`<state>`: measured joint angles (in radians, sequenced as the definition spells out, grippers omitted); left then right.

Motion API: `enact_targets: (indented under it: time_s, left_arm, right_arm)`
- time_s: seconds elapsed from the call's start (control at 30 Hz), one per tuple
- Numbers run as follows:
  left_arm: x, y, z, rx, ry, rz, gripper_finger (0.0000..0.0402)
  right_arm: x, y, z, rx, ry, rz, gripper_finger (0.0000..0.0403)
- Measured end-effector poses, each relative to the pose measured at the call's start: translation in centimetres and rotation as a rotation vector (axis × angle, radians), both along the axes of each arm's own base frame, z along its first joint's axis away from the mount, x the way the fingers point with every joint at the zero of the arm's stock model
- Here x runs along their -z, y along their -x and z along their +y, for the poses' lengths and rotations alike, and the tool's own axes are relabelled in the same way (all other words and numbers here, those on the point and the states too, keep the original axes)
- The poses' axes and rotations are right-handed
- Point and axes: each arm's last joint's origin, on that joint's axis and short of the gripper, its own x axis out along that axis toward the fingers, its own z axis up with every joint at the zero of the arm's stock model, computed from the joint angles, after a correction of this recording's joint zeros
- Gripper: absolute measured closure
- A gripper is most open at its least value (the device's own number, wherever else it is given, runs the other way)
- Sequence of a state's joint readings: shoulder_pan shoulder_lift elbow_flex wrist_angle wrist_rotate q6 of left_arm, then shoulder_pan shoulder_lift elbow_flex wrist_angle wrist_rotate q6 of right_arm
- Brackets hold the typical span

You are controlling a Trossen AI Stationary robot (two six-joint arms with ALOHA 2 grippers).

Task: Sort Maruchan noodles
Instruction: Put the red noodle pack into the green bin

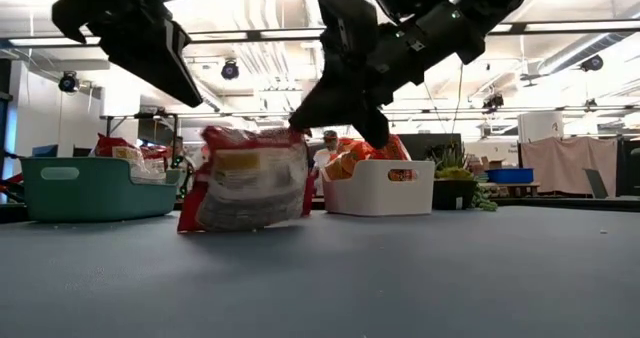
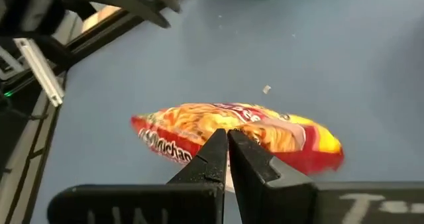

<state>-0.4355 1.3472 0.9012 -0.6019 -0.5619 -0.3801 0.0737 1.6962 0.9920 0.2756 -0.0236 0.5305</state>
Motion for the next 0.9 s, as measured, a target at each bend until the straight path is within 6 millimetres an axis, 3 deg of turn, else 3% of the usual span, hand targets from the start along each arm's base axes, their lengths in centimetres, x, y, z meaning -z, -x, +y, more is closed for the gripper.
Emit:
enact_targets:
  time_s: [0.37, 0.7, 0.9]
  left_arm:
    - [1.3, -1.9, -0.7, 0.108, -0.071, -0.004, 0.0364]
    - [3.7, -3.9, 0.1, 0.157, -0.026, 0.075, 0.0364]
    - [5.8, -4.9, 0.7, 0.185, -0.002, 0.153, 0.0364]
  right_arm:
    - [1.2, 1.9, -2.6, 0.146, -0.160, 0.283, 0.0394]
    - [1.1, 2.4, -2.4, 0.136, -0.318, 0.354, 0.0393]
    - [1.1, 2.5, -2.3, 0.142, -0.425, 0.380, 0.0350]
